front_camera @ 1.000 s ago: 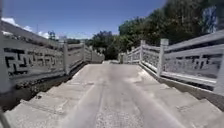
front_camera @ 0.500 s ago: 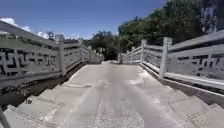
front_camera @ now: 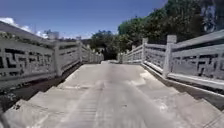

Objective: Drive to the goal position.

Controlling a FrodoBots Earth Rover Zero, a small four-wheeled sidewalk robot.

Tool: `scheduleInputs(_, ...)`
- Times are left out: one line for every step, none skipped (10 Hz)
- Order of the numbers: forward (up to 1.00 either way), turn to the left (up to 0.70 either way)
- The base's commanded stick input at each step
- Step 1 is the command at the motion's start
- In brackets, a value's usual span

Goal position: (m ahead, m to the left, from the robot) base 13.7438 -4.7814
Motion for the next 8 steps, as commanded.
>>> scheduleInputs(0.45,0.0)
scheduleInputs(0.45,0.0)
scheduleInputs(0.45,0.0)
scheduleInputs(0.45,0.0)
scheduleInputs(0.45,0.0)
scheduleInputs(0.45,0.0)
scheduleInputs(0.45,0.0)
scheduleInputs(0.45,0.0)
